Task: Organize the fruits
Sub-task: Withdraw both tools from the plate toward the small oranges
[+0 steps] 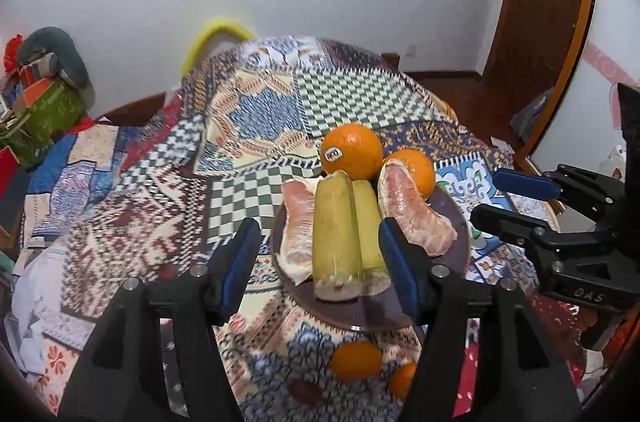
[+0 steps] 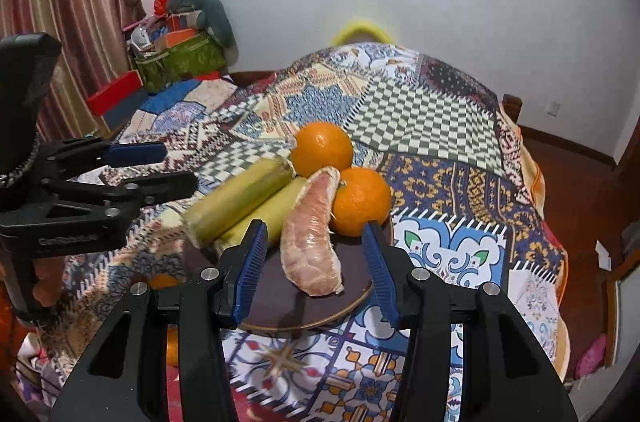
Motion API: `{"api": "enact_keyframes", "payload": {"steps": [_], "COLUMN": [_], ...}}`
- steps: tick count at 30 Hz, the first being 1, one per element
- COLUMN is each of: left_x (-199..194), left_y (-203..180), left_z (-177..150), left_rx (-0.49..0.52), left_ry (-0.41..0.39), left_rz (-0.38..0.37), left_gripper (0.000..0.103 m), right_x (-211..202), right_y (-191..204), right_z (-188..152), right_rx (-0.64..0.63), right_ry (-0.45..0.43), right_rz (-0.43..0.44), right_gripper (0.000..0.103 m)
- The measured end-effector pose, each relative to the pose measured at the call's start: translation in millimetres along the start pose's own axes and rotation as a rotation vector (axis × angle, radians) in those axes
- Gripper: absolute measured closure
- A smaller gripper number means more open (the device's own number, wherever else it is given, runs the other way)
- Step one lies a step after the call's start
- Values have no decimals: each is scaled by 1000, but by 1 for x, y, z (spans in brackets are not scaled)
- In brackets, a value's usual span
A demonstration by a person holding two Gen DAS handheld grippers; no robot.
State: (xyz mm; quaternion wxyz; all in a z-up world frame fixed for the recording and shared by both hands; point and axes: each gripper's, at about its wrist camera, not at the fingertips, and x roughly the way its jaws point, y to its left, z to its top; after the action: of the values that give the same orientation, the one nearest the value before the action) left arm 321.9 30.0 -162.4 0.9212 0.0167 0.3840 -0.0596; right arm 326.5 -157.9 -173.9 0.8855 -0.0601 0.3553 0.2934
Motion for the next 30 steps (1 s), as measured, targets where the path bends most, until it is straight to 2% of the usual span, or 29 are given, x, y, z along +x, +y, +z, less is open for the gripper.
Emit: {"api": "enact_keyframes", "payload": {"steps": [4,7,14,23,30], "left_x": [-29,-47,-77,-94,-90], "left_y": [2,1,-2,0,2], "left_z": [-4,-9,-25,-56,-86], "left_rx": [-8,-14,-30,-104,-120], "left_ry": [-39,-54,-66,-41,20], "left_rz": [10,14,18,-9,-2], "left_gripper": [37,32,22,21,21], "right_x": [-18,-31,-53,-64,-62], "right_y": [10,17,31,41,53], "right_z": [2,2,-5,-37,-62], "right_rx": [2,5,8,37,36], "right_ry": [-37,-64,-80,-37,11], "right_rz": [-7,-7,-9,2,22], "right_gripper": [41,37,35,34,34]}}
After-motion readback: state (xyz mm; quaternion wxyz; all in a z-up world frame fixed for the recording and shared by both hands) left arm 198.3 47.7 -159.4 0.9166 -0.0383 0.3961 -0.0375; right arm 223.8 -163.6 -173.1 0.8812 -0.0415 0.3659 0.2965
